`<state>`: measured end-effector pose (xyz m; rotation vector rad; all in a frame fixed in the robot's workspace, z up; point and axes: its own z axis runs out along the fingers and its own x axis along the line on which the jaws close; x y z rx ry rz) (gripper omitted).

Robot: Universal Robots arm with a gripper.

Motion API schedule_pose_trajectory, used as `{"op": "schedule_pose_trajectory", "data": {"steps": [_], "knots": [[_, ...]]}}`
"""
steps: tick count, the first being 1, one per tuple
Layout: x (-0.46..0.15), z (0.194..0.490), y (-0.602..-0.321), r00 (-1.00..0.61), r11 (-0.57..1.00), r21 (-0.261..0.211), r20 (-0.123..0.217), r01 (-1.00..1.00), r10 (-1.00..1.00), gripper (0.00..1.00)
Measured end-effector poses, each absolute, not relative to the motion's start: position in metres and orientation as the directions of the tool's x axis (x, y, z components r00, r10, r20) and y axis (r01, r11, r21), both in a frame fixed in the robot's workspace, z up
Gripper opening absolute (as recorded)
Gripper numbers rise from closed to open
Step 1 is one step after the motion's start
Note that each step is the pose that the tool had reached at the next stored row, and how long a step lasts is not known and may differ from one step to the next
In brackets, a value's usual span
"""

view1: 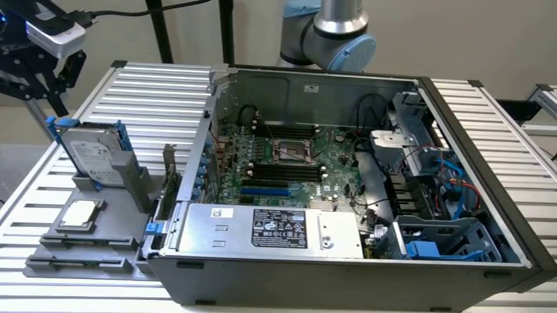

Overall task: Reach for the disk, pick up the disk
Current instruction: 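Pick up the disk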

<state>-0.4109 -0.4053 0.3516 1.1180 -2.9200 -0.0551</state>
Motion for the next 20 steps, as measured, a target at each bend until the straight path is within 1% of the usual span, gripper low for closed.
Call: {"op": "schedule_pose_trajectory", "data": {"steps": [20], "knots": [[-0.4109, 0.3516, -0.4053, -0.459, 0.458, 0.038, 0.001, -0.888, -0.889, 0.11]]}}
